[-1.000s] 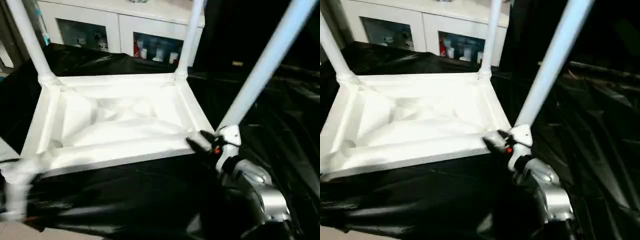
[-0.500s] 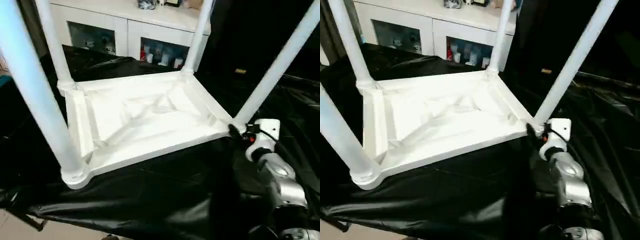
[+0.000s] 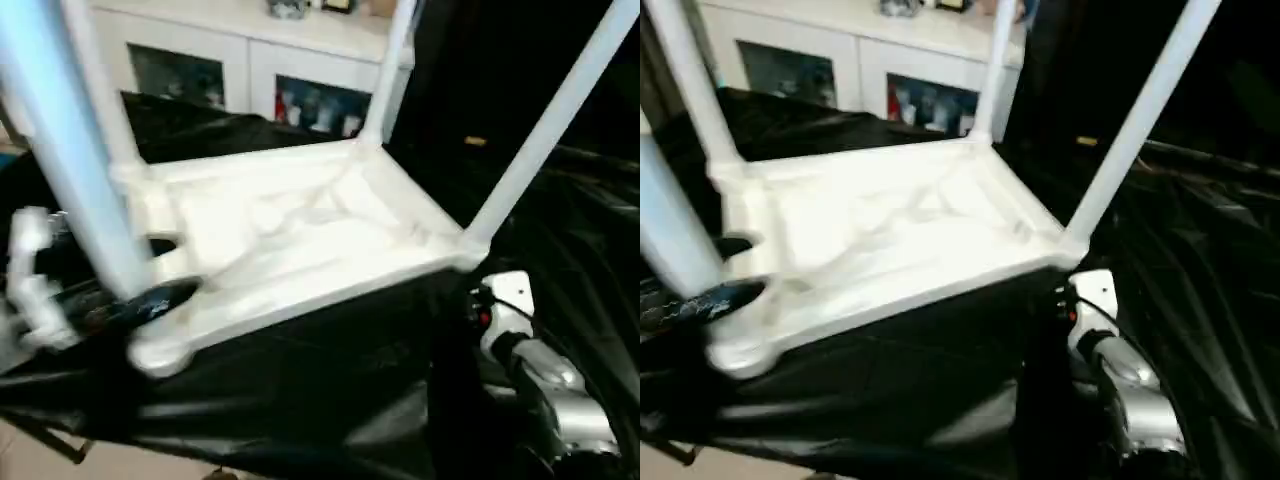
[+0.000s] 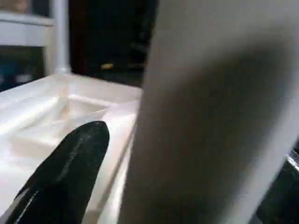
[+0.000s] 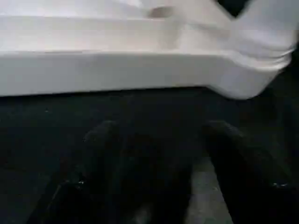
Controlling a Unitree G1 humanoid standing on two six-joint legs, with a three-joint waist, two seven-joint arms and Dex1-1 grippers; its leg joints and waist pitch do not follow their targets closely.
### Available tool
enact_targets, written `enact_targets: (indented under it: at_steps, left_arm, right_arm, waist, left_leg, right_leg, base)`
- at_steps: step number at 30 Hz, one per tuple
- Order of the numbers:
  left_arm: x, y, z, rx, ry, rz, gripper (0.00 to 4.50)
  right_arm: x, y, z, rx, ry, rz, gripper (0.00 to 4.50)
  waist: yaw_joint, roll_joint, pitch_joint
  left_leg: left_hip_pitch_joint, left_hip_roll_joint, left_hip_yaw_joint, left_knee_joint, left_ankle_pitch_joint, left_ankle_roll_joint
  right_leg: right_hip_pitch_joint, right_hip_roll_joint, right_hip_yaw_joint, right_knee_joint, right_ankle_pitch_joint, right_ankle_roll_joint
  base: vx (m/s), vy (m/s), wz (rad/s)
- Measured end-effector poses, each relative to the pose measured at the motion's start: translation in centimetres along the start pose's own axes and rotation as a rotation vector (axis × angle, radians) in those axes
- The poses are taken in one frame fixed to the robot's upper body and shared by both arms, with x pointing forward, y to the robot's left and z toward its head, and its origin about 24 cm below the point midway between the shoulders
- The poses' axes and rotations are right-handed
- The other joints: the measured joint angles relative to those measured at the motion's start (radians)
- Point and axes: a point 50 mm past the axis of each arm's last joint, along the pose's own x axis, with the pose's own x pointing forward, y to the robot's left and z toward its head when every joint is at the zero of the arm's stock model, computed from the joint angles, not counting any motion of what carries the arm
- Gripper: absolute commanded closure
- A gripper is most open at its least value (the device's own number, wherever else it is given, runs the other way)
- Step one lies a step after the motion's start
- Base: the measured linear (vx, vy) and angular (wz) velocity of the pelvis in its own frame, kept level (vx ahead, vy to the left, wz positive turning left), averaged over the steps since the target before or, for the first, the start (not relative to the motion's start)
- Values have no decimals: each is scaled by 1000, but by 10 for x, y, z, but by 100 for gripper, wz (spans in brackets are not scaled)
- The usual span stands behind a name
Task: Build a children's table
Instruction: Rotate table base
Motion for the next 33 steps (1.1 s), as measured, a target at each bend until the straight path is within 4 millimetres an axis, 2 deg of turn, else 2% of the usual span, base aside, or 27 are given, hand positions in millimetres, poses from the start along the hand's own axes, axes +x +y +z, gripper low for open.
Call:
enact_targets:
  at_steps: [4, 7, 10, 16, 20, 24, 28, 33]
  left_arm:
    - [28, -5, -1, -40, -32, -115, 2]
    - [56, -18, 2, -103, -67, -278, 2]
    - [73, -29, 2, -141, -82, -392, 2]
    - [121, -52, -3, -177, -78, -584, 2]
    - [151, -60, -9, -205, -58, -623, 2]
    - [169, -67, -12, -191, -51, -643, 2]
    - [185, -72, -15, -146, -46, -627, 2]
    - [205, -66, -26, -69, -23, -505, 2]
  right_arm:
    - [7, 8, -4, -11, 29, 34, 137]
    - [21, 19, 3, -18, 30, 77, 137]
    - [28, 27, 10, -29, 17, 118, 137]
    - [48, 45, 22, -44, 12, 187, 137]
    - [55, 59, 29, -70, -1, 250, 137]
    - [56, 66, 30, -86, -12, 283, 137]
    - [58, 68, 31, -101, -12, 289, 137]
    - [60, 69, 32, -105, -15, 302, 137]
  waist:
    - [0, 6, 4]
    - [-1, 9, 5]
    - [-2, 8, 5]
    - [-3, 5, 4]
    - [-27, 4, 4]
    - [-42, 3, 5]
    - [-49, 3, 5]
    - [-50, 3, 5]
  left_leg:
    - [0, 0, -1, 2, 0, 0]
    - [-1, 0, -1, 3, 0, 0]
    - [-1, 0, -1, 3, 1, -1]
    - [-4, 1, 0, 7, 1, -1]
    - [-5, 1, 0, 7, 1, -1]
    - [-5, 3, 0, 7, 2, -2]
    - [-5, 3, 0, 8, 2, -1]
    - [-5, 4, 0, 8, 2, -1]
  right_leg:
    - [-1, 0, 0, 4, 0, 0]
    - [-2, 0, 0, 6, 1, -1]
    - [-2, 0, 0, 7, 1, -2]
    - [-4, -1, 0, 6, 3, -6]
    - [-5, 0, 0, 6, 4, -6]
    - [-6, 1, -1, 6, 4, -6]
    - [-6, 1, -1, 5, 4, -6]
    - [-6, 1, -2, 5, 4, -6]
  base:
    - [0, 0, 0]
    - [0, 0, 0]
    - [0, 0, 0]
    - [0, 0, 0]
    - [0, 0, 0]
    - [0, 0, 0]
    - [0, 0, 0]
    - [0, 0, 0]
